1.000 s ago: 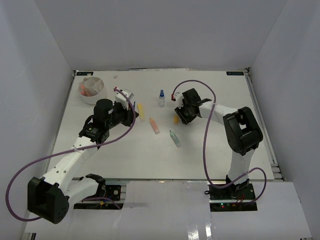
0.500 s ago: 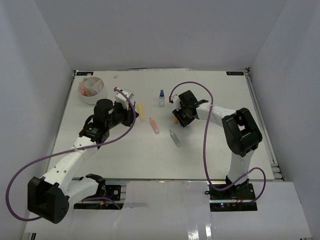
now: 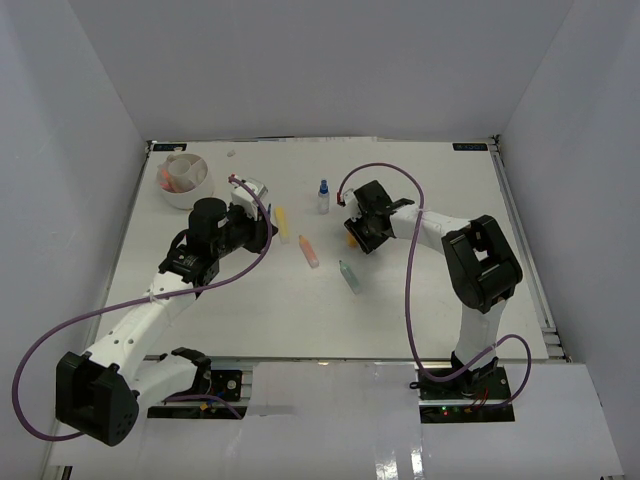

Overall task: Sort the stationery into containers
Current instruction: Close the pen cap on the pen.

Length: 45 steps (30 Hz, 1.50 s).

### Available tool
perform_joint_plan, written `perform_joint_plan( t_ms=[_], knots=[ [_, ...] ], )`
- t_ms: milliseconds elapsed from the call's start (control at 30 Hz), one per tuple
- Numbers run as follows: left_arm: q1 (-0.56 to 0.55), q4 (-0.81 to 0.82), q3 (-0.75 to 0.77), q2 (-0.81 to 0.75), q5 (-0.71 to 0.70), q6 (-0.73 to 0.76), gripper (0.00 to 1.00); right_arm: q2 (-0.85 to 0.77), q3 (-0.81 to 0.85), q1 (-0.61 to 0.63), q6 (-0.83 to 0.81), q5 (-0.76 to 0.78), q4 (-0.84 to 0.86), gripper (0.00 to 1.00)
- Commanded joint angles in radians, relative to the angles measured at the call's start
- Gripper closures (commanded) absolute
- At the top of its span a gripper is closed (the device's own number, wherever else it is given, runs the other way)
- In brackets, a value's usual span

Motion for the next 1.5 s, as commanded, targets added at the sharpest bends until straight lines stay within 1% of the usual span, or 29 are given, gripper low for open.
perform_joint_plan(
  t_ms=[0, 333, 567, 767, 900, 1033, 1100, 1267, 1467],
  knots=[
    [0.006, 0.007, -0.002, -0.008, 0.015, 0.007, 1.0, 0.013, -0.032, -0.013, 0.002, 0.08, -0.048, 0.58],
    [0.006, 0.005, 0.0, -0.011, 0.015, 0.007, 1.0, -0.01, -0.034, -0.064, 0.053, 0.094, 0.007, 0.61],
    [0.006, 0.005, 0.0, -0.013, 0.015, 0.007, 1.0, 0.014, -0.019, -0.082, 0.082, 0.12, 0.041, 0.64],
    [0.006, 0.005, -0.002, -0.016, 0.013, 0.007, 1.0, 0.03, 0.003, -0.088, 0.098, 0.097, 0.064, 0.68],
    [0.006, 0.005, -0.002, -0.014, 0.013, 0.007, 1.0, 0.033, 0.011, -0.088, 0.116, 0.083, 0.066, 0.68],
    [0.006, 0.004, 0.0, -0.013, 0.013, 0.006, 1.0, 0.018, -0.006, -0.09, 0.142, 0.158, 0.061, 0.67],
    [0.006, 0.004, 0.0, -0.011, 0.009, 0.006, 1.0, -0.012, -0.023, -0.091, 0.153, 0.163, 0.06, 0.67],
    [0.006, -0.001, 0.003, -0.01, 0.001, 0.004, 1.0, -0.071, -0.09, -0.082, 0.187, 0.109, 0.057, 0.66],
    [0.006, -0.004, 0.004, -0.008, -0.002, 0.003, 1.0, -0.084, -0.117, -0.053, 0.237, 0.08, 0.046, 0.65]
  ],
)
